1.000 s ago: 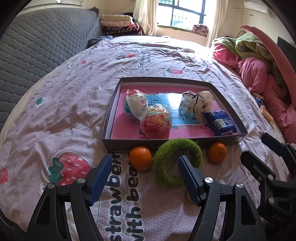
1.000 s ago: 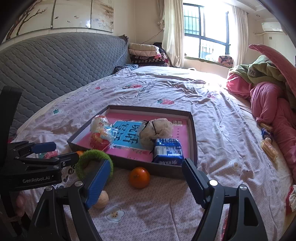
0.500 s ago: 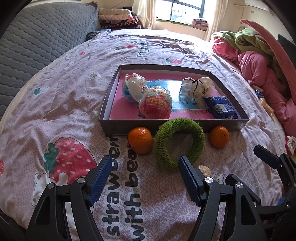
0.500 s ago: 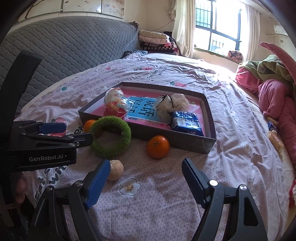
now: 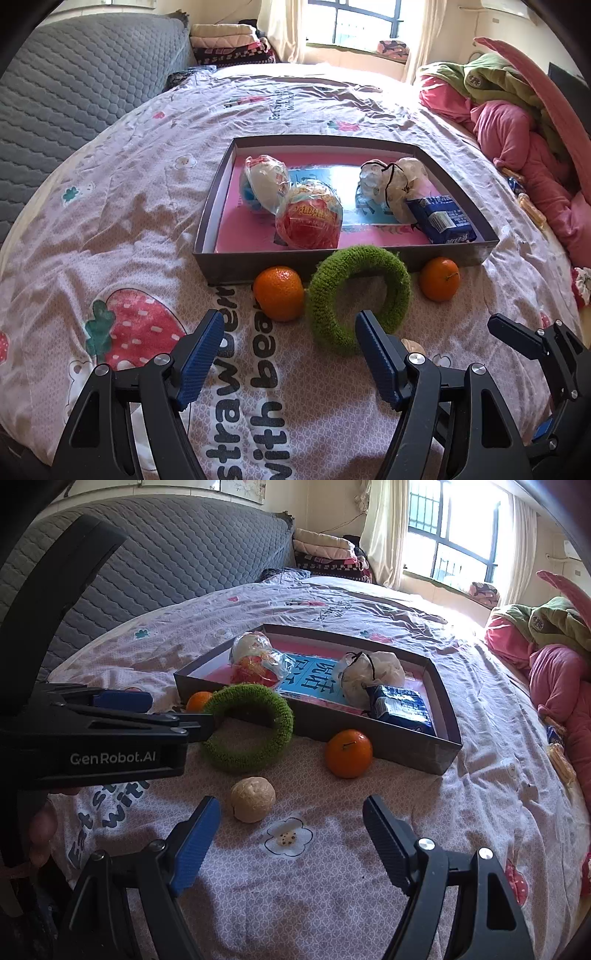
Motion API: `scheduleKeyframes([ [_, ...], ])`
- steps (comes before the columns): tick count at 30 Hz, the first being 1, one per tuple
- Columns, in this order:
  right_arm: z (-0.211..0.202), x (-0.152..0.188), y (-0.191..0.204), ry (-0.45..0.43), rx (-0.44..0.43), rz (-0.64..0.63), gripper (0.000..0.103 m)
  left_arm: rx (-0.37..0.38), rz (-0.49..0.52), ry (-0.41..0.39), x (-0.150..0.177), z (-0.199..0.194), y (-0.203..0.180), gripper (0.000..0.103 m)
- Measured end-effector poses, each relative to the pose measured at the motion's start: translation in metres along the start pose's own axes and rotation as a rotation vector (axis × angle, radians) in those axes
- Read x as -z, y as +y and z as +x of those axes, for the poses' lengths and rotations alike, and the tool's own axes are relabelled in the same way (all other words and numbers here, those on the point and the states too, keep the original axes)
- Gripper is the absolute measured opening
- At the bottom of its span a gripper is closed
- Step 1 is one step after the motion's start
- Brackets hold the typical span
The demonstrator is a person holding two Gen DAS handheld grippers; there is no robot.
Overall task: Organize objects
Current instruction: 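Grasp the green fuzzy ring with the left gripper while the right grasps the walnut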
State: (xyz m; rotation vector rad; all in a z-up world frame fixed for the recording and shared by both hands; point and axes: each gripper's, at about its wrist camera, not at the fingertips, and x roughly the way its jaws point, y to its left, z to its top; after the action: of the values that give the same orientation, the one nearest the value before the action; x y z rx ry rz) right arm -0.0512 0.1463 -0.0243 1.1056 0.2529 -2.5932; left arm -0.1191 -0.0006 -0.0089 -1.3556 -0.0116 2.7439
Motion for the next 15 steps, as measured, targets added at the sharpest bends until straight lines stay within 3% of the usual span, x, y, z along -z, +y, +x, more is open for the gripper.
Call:
scheduleKeyframes([
  [15,0.025,-0.001,0.008,0.040,-0.019,-0.011,0.079,0.021,0.036,-0.003,-0.019,0.024,-0.005,0.067],
])
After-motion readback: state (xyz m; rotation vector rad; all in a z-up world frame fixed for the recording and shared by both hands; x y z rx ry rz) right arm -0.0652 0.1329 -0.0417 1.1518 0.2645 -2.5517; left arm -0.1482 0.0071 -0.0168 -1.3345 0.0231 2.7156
